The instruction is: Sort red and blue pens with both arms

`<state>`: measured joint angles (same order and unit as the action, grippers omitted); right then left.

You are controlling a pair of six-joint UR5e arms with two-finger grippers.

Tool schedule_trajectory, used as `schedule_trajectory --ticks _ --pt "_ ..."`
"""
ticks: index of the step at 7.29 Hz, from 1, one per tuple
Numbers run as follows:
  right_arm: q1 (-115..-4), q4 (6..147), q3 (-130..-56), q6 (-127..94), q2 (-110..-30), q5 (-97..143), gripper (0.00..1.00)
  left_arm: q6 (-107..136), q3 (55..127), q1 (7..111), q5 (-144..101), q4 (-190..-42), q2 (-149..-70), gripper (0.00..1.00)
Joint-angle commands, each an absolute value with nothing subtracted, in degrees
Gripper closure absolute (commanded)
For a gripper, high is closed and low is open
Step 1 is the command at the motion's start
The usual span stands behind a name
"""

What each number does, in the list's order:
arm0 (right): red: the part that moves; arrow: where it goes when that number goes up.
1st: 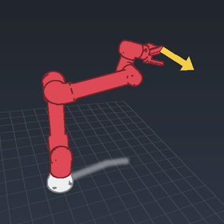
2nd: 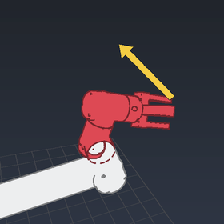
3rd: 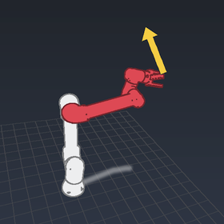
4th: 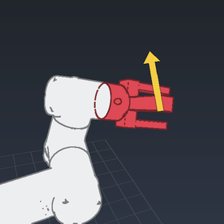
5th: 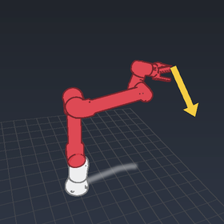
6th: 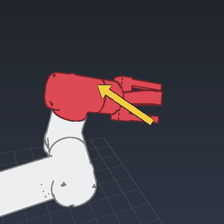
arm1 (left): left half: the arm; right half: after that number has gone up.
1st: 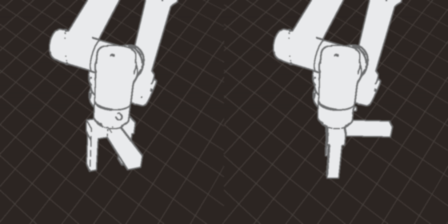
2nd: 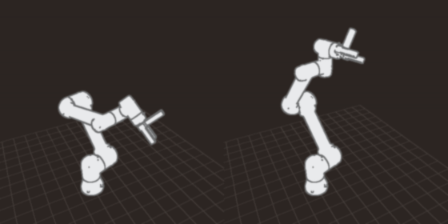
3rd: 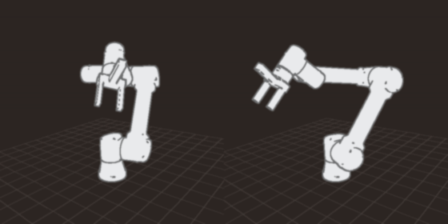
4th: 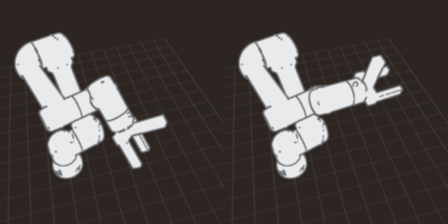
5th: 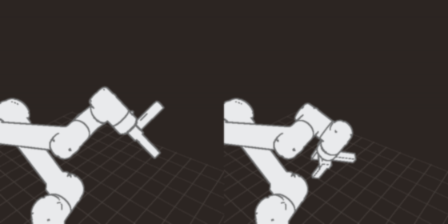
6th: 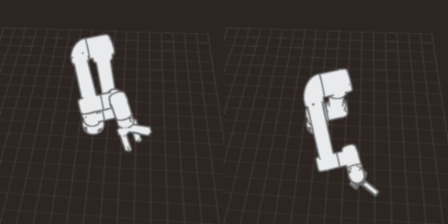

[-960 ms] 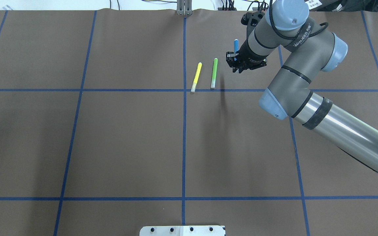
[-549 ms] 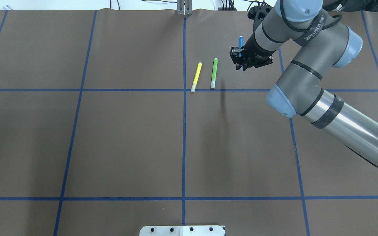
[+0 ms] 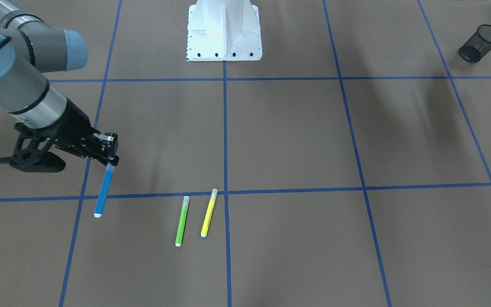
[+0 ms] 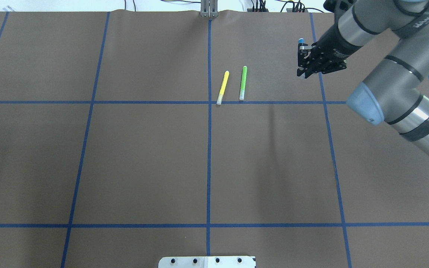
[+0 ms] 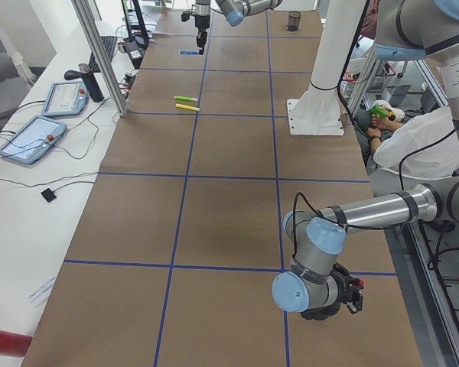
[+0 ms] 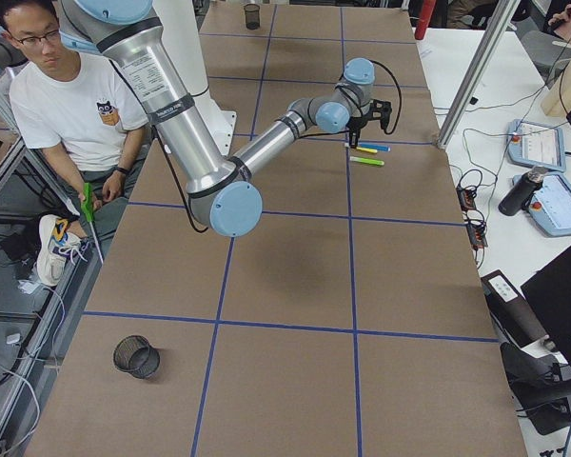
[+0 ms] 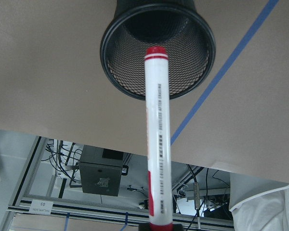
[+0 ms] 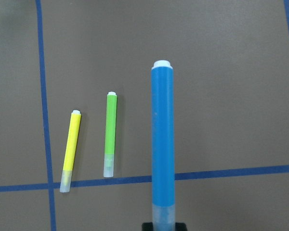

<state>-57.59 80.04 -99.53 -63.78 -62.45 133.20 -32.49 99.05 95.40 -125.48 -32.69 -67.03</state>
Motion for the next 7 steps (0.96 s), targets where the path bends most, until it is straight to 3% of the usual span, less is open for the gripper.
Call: schedule_trajectory --ticks 1,6,7 --pt "-62.9 80.3 -103.7 -62.9 -67.5 139.0 1.00 -32.5 95.7 95.4 -125.9 -33.0 -67.4 1.00" --pt "-65.7 80.3 -113.7 -61.4 -80.0 139.2 1.00 -32.0 93.6 95.1 -129.4 -33.0 -69.0 1.00" --pt "-67.3 80.3 -114.3 -59.0 -82.3 139.3 1.00 -32.2 92.8 95.1 -130.0 -33.3 -69.1 0.95"
